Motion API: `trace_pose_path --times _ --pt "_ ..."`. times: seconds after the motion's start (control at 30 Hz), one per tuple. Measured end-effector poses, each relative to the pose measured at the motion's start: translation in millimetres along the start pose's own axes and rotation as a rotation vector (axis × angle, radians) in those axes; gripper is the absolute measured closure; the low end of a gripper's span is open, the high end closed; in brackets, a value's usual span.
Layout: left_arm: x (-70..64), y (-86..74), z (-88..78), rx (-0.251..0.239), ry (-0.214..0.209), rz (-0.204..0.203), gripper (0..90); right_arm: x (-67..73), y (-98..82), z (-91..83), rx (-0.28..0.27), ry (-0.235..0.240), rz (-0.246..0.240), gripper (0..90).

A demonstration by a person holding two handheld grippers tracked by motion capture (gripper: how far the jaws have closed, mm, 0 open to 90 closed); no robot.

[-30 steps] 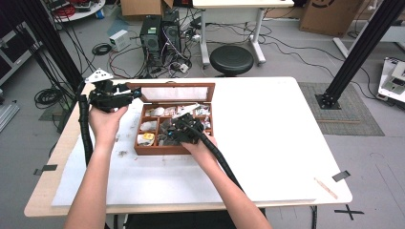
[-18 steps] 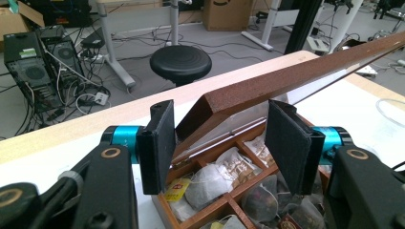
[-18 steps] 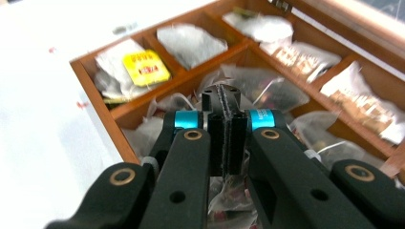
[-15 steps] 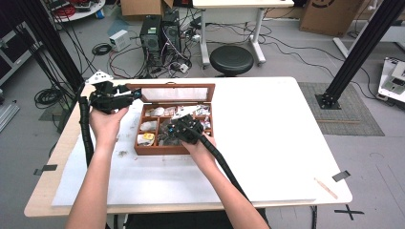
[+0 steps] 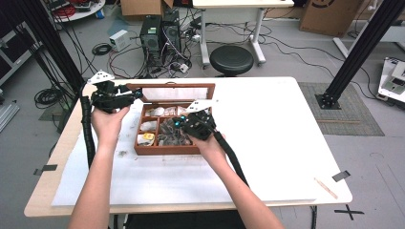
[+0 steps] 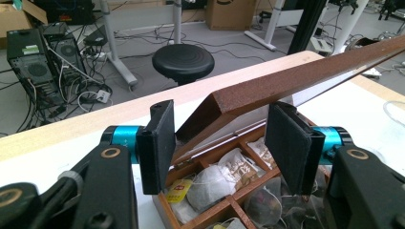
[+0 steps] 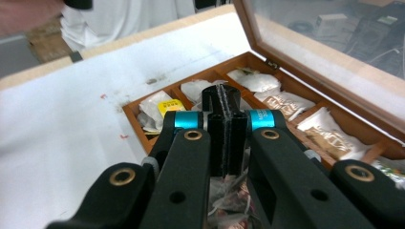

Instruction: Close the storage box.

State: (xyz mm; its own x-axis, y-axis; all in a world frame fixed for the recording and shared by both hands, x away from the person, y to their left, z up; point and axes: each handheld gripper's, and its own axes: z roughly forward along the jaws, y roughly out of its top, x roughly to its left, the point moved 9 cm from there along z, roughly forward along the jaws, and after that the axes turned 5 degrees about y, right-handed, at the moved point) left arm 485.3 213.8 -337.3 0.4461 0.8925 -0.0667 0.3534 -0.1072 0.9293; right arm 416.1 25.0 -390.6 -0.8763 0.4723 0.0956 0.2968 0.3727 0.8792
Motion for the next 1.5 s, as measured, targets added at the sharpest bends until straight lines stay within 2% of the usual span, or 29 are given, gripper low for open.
trace_pose_path --times 0.03,0.2,0.27,0.3,0.33,0.37,0.43,0.57,0.6,0.67,0.7,0.73,0.93,1.07,1.13,1.2,1.5 --pt "-0.1 0.0 -0.1 0.000 -0.001 -0.001 44.2 -2.6 3.2 -11.2 -0.022 0.001 0.005 90.0" --pt "-0.2 0.0 0.0 -0.001 0.001 -0.003 44.2 -8.4 5.2 -29.8 -0.032 -0.014 -0.009 90.0" --pt "0.1 0.4 0.4 -0.004 0.004 -0.005 44.2 -13.1 5.2 -40.9 -0.043 -0.018 0.002 90.0" --pt "0.0 0.6 0.7 -0.006 0.004 -0.009 44.2 -18.5 4.4 -51.0 -0.047 -0.032 -0.001 90.0" --pt "0.0 0.8 0.8 -0.007 0.005 -0.009 44.2 -18.5 4.4 -51.0 -0.047 -0.032 -0.001 90.0" --pt "0.2 0.9 0.9 -0.007 0.007 -0.009 44.2 -23.5 3.2 -61.3 -0.057 -0.042 0.002 90.0" --pt "0.5 1.2 1.3 -0.009 0.007 -0.009 44.2 -25.3 2.2 -65.5 -0.057 -0.051 0.001 90.0" --pt "0.7 1.3 1.3 -0.009 0.006 -0.010 44.3 -39.2 -5.3 -86.8 -0.059 -0.111 -0.016 90.0" --pt "0.6 1.4 1.4 -0.010 0.007 -0.012 44.2 -44.6 -7.5 -99.0 -0.070 -0.129 -0.015 90.0" --pt "0.5 1.9 1.9 -0.013 0.009 -0.017 44.2 -46.2 -7.8 -103.8 -0.078 -0.132 -0.013 90.0" --pt "0.8 2.2 2.2 -0.012 0.010 -0.018 44.2 -49.7 -8.5 -116.2 -0.097 -0.140 -0.008 90.0" --pt "0.8 2.2 2.2 -0.012 0.010 -0.018 44.1 -49.7 -8.5 -116.2 -0.097 -0.140 -0.008 90.0" --pt "0.9 2.2 2.3 -0.011 0.012 -0.028 44.0 -62.4 -16.5 -144.5 -0.141 -0.170 0.019 90.0" --pt "1.5 2.6 3.0 -0.012 0.015 -0.030 44.0 -71.1 -24.1 -153.1 -0.160 -0.185 0.040 90.0" --pt "1.6 3.0 3.4 -0.015 0.015 -0.032 44.0 -76.7 -28.2 -154.2 -0.147 -0.196 0.046 90.0" --pt "1.6 2.9 3.3 -0.014 0.015 -0.034 43.9 -84.9 -33.7 -155.8 -0.150 -0.207 0.073 90.0" --pt "1.1 2.2 3.0 -0.014 0.013 -0.039 43.8 -99.6 -44.2 -160.0 -0.149 -0.237 0.109 90.0"
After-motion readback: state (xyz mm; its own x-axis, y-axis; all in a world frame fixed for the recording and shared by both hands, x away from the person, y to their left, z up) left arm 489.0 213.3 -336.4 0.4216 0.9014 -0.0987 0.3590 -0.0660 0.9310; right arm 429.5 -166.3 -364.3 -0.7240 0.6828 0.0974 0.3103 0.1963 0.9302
